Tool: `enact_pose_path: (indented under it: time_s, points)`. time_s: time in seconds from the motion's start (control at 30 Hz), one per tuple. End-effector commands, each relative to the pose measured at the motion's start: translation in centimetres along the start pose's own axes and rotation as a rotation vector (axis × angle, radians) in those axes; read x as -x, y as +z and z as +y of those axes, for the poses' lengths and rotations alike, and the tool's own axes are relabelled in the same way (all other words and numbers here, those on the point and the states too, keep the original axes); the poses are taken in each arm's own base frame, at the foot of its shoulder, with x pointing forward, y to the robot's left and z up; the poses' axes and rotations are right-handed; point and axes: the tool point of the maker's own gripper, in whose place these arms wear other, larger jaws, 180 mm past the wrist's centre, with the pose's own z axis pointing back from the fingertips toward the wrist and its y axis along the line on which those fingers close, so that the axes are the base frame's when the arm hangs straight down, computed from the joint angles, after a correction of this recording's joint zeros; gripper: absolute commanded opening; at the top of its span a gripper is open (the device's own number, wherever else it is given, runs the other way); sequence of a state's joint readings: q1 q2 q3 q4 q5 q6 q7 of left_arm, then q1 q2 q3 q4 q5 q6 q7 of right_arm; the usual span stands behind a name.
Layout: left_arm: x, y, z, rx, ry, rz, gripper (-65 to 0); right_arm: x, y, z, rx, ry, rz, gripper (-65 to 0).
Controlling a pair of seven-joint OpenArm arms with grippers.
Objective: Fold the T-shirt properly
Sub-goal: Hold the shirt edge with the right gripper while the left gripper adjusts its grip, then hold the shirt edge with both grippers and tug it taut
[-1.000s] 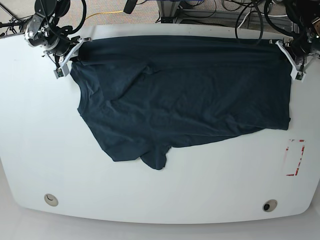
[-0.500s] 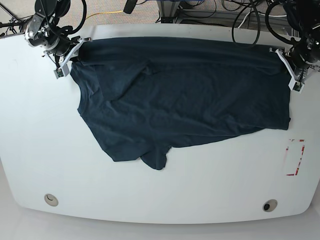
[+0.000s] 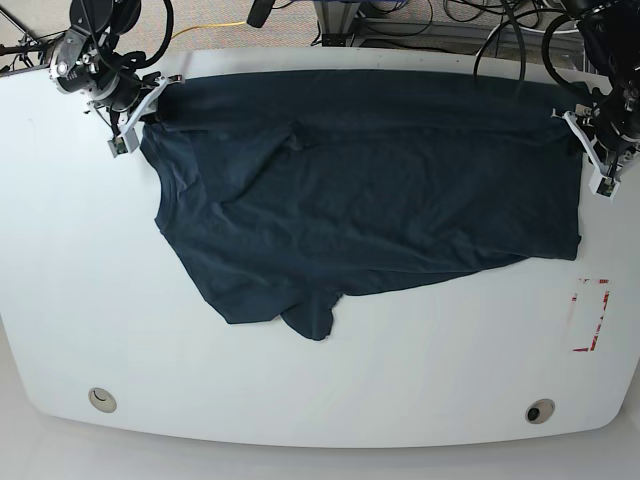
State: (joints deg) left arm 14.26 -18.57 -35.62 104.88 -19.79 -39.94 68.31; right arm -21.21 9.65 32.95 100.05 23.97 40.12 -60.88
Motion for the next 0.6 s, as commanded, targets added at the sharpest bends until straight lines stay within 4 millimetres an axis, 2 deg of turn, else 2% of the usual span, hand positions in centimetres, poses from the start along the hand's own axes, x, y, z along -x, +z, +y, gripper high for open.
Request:
enact_pose_path:
  time_s: [0.0,0.1,0.27,0.37,0.57]
  points:
    - [-0.4,0.7,1.5,-0.061,-0.026,0.002,-27.9,2.2,0.0,-0.5,0.025,0.006,0.101,-53.4]
    - [-1.6,1.0,2.2,-0.093,-0.027,-0.019,-22.6,2.2,0.0,-0.5,0.025,0.006,0.101,-53.4]
    - [-1.9,1.2,2.8,-0.109,-0.015,-0.029,-21.8,2.1,0.0,-0.5,0.026,0.007,0.099,-53.4]
    - [-1.9,0.6,1.7,-0.079,-0.016,-0.027,-21.8,2.1,0.0,-0.5,0.026,0.007,0.099,-53.4]
    - [-0.5,-1.4,-0.6,0.001,0.001,0.02,-22.1,2.0,0.0,-0.4,0.024,0.006,0.095,-53.4]
